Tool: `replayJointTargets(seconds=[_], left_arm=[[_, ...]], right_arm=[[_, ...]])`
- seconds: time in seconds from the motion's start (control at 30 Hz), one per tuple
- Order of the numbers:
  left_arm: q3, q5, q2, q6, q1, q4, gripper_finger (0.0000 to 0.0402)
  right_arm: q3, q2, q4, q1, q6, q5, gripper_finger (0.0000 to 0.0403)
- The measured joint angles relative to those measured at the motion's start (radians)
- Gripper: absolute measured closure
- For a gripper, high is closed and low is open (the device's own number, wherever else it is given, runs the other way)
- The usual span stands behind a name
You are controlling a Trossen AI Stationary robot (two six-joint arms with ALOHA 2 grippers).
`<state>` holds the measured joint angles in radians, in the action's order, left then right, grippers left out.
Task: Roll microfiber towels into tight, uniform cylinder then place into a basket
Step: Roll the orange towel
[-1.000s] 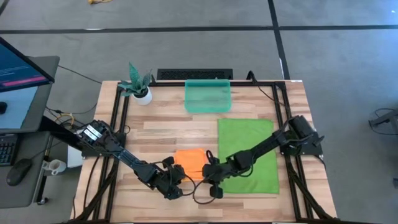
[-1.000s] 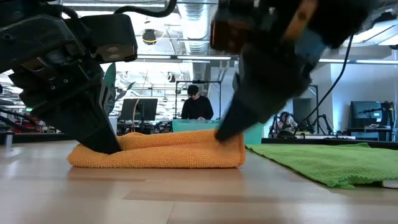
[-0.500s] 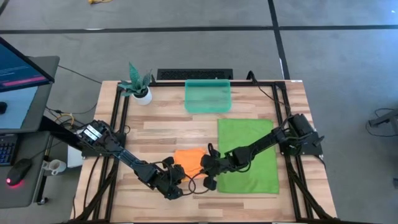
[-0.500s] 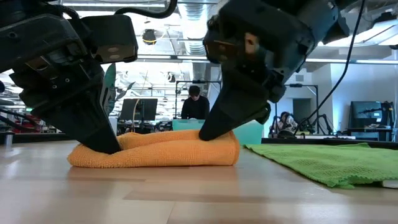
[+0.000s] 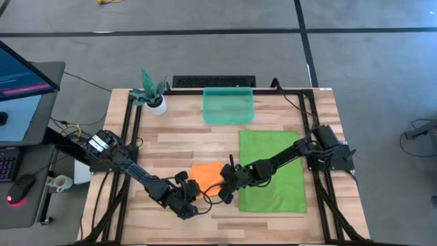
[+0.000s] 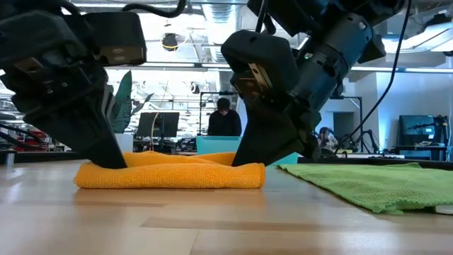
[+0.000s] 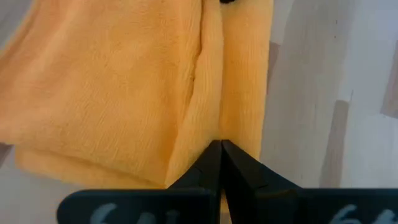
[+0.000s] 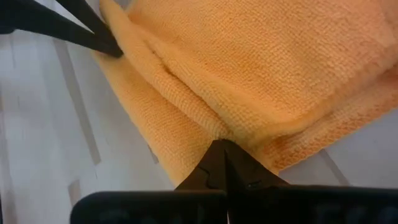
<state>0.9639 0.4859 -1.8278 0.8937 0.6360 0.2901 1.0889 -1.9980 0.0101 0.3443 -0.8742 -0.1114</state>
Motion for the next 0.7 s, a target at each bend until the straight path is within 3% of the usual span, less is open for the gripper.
replayJointTargets(seconds=[0.23,0.43,0.5,0.7], left_arm=[[0.000,0.031,0.052,0.025,0.030,0.061,0.0401],[0.003,0.230,0.141,-0.039,0.084,-0.017,0.0401],[0.002,0.281,0.137,-0.093,0.099,-0.075,0.0401],[0.001,0.278,0.028,-0.165,0.062,-0.189,0.0401]], right_arm=[[-0.002,0.001,0.017,0.000,0.000,0.000,0.0397],[-0.003,0.001,0.006,0.000,0.000,0.000,0.0397],[-0.003,0.000,0.006,0.000,0.000,-0.001,0.0397],[-0.004,0.000,0.002,0.000,0.000,-0.014,0.0397]])
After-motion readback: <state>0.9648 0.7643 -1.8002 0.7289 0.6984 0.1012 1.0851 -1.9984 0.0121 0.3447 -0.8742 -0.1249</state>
